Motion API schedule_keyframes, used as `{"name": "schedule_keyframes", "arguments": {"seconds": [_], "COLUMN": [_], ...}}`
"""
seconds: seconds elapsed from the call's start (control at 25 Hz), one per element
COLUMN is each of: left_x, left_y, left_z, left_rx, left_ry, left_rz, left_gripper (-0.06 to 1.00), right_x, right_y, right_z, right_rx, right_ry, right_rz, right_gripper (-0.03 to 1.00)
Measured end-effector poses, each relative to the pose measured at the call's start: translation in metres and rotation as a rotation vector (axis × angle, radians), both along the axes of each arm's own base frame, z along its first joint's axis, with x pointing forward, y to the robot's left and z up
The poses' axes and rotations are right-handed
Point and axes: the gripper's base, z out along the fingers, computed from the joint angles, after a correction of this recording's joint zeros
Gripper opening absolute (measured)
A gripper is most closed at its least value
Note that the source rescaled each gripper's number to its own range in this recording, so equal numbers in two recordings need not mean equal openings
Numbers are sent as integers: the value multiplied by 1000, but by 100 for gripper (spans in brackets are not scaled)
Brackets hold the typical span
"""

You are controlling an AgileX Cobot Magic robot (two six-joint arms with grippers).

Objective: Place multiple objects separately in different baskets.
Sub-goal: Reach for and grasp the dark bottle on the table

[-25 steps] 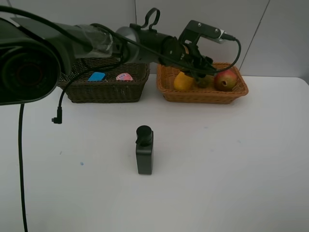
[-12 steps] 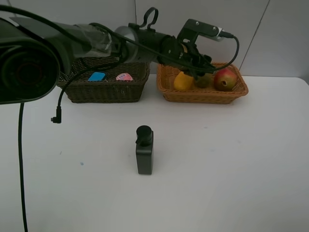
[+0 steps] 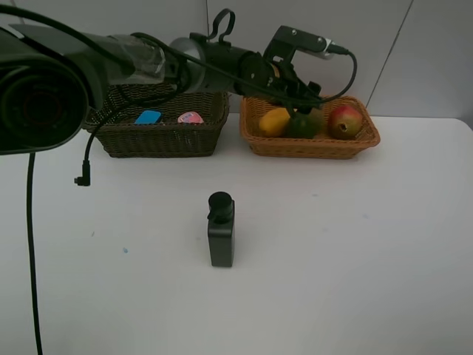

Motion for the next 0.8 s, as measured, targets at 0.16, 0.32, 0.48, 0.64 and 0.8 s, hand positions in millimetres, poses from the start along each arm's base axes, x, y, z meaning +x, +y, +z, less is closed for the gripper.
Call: {"name": "schedule_keyframes", "arguments": {"seconds": [0.16,0.32,0.48,0.64,0.8], "left_x": [0,1,1,-3,-8], "left_y": [0,0,0,2,6], "left_z": [0,1,1,-1,15], "left_rx": [14,5,-18,-26,-4], "left_ry": [-15,-28,-1,95,142], "left_rz": [-11,-11,9,48,55], "left_gripper": [100,100,100,100,100], "right_x": [0,0,0,0,0], "right_y": [0,0,0,0,0], "right_z": [0,0,0,0,0], "right_rx": [5,0,0,5,5], "right_ry": [1,0,0,1,1], "right_rz": [3,0,0,3,3], "right_gripper": [100,100,100,100,100]}}
